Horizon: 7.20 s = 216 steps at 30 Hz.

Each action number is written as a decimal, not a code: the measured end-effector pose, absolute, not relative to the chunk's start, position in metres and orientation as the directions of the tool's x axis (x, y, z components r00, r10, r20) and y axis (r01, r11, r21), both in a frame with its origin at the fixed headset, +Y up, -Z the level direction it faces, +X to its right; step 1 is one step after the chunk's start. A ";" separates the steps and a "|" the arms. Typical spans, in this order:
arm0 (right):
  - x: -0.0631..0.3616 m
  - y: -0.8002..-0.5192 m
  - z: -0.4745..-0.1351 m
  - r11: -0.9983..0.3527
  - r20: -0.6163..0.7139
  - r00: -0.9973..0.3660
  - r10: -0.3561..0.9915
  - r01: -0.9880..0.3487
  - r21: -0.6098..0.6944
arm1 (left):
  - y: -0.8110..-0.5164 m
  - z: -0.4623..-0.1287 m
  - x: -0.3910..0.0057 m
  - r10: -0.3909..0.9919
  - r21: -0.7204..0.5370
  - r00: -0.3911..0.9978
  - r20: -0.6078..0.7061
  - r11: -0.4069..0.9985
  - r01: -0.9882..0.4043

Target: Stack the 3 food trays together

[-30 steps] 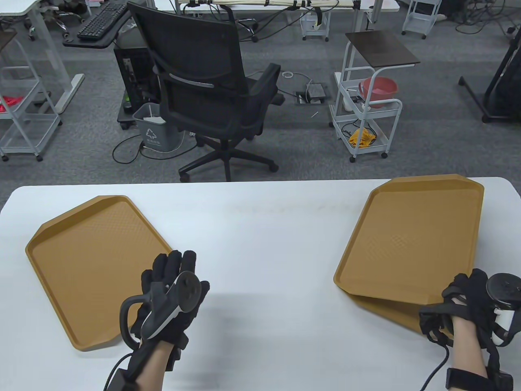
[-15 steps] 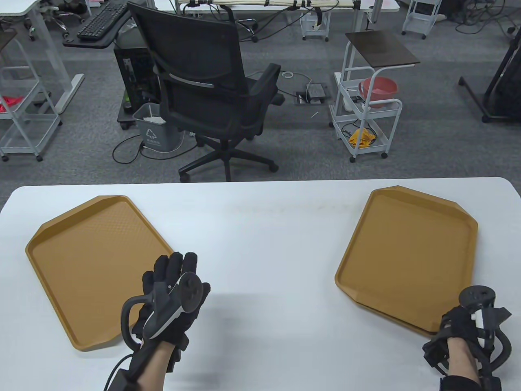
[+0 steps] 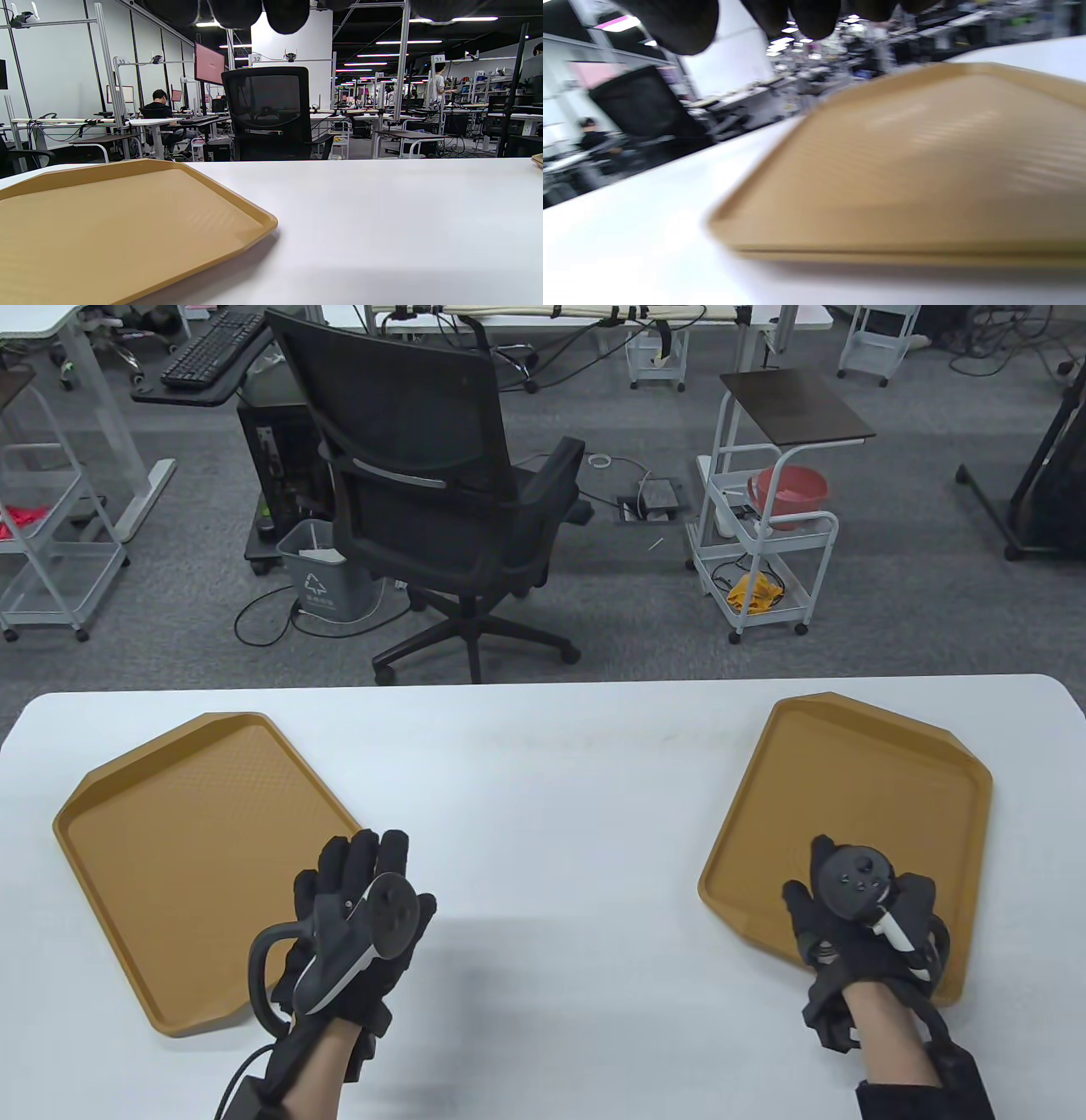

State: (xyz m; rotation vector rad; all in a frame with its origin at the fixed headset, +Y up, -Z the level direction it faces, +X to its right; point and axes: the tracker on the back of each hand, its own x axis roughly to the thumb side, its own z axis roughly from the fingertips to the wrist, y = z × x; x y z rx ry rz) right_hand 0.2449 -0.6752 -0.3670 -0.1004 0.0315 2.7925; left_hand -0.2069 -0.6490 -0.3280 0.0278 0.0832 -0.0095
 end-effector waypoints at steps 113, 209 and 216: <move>0.200 -0.700 -0.361 -0.218 -0.238 -0.237 0.942 -0.970 0.103 | -0.673 -0.343 -0.216 0.862 -0.095 0.482 -0.157 0.472 -0.876; 0.333 -0.766 -0.367 -0.941 -0.462 -0.854 0.238 -0.320 0.106 | -0.636 -0.325 -0.218 0.048 -0.002 0.992 -0.119 0.999 -0.048; 0.244 -0.769 -0.370 -0.955 -0.236 -0.946 0.221 -0.259 0.146 | -0.635 -0.325 -0.218 0.044 -0.002 0.992 -0.122 0.999 -0.045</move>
